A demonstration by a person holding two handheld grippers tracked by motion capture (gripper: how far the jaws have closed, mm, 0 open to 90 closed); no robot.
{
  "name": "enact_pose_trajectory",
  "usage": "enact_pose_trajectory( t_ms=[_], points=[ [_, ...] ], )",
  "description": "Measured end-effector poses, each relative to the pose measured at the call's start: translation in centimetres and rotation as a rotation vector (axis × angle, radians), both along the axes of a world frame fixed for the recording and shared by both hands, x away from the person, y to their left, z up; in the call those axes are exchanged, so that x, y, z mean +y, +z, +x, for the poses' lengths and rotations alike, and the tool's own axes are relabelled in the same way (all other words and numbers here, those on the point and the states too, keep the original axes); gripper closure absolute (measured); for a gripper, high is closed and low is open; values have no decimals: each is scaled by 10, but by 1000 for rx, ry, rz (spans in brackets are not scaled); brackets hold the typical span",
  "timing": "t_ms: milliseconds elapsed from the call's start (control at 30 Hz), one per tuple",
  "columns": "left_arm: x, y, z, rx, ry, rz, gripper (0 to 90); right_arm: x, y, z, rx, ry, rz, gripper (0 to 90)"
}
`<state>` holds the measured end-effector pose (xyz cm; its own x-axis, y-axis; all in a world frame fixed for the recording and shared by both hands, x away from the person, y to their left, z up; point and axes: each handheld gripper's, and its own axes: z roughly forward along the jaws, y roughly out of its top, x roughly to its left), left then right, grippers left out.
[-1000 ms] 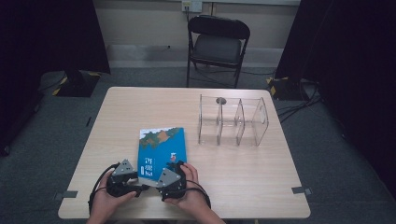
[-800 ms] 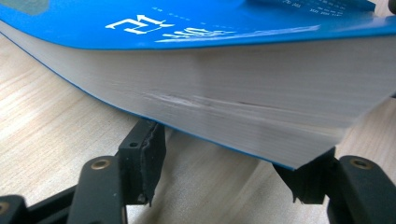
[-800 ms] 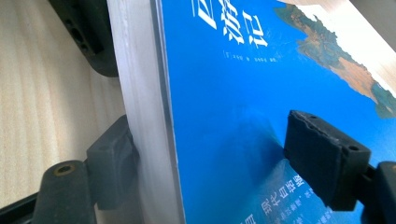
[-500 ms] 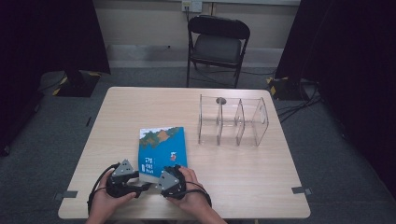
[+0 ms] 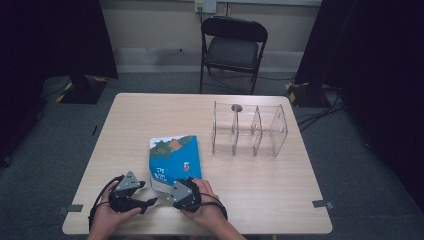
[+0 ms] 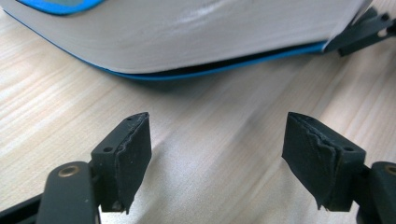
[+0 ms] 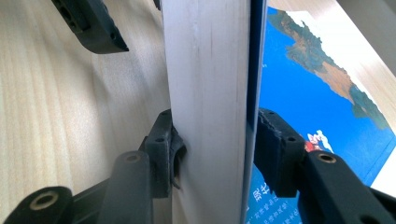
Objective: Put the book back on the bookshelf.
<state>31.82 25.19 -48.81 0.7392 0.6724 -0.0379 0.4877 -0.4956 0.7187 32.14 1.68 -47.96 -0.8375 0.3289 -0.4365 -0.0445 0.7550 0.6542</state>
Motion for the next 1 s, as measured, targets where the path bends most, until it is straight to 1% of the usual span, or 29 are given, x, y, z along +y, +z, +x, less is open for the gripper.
enact_pose_trajectory(
  t_ms=[33,67,133,200,233,267,300,333,367,400,433,467,533,567,600,667,700,733,767,800,833,867,933,967,1000],
  points=[
    [0,-1,0,-1,2,2,237,0,1,0,4,-2,0,538],
    [0,-1,1,-16,-4,19,238,-1,2,1,6,-2,-9,540],
    [0,0,1,-14,-1,18,238,-1,4,1,17,-4,-17,544],
    [1,0,1,-16,-9,23,238,-1,5,1,19,-7,-18,546],
    [1,1,1,-15,-13,21,237,-1,7,2,33,-8,-23,547],
    [1,1,1,-15,-13,21,236,-1,7,3,34,-7,-30,548],
    [2,1,1,-17,-7,32,236,0,9,3,40,-5,-39,548],
    [2,0,1,-18,-4,21,235,-1,10,4,43,-2,-46,550],
    [2,0,1,-18,-4,21,233,-1,10,4,43,-2,-46,550],
    [3,0,2,-21,-13,33,232,0,15,5,54,-11,-53,558],
    [3,0,2,-28,-9,48,226,0,17,5,59,-14,-55,560],
    [3,0,2,-24,-18,51,222,1,20,6,62,-14,-62,563],
    [3,-1,2,-31,-19,61,213,1,25,7,76,-16,-73,565],
    [3,-1,2,-31,-19,61,205,1,25,7,76,-16,-73,565],
    [3,-2,2,-31,-19,64,205,2,27,8,78,-12,-83,568],
    [4,-3,3,-27,-23,57,186,0,34,10,96,-10,-99,573],
    [4,-3,3,-27,-23,57,180,0,34,10,96,-10,-99,573],
    [5,-3,3,-30,-19,66,176,-1,40,13,111,-6,-105,576],
    [5,-3,3,-20,-17,60,167,-2,43,14,119,-6,-100,577],
    [5,-3,3,-20,-17,60,166,-2,43,14,119,-6,-100,577],
    [4,-4,2,-17,-2,35,166,-3,48,16,139,-4,-96,577],
    [7,-2,3,-22,-25,69,163,-4,55,18,153,-1,-105,581],
    [8,-2,3,-22,-25,66,161,-5,59,20,167,1,-112,582],
    [8,-2,3,-22,-25,66,161,-5,59,20,167,1,-112,582],
    [9,-3,2,-13,-20,66,161,-5,65,22,188,-2,-114,584]
  ],
)
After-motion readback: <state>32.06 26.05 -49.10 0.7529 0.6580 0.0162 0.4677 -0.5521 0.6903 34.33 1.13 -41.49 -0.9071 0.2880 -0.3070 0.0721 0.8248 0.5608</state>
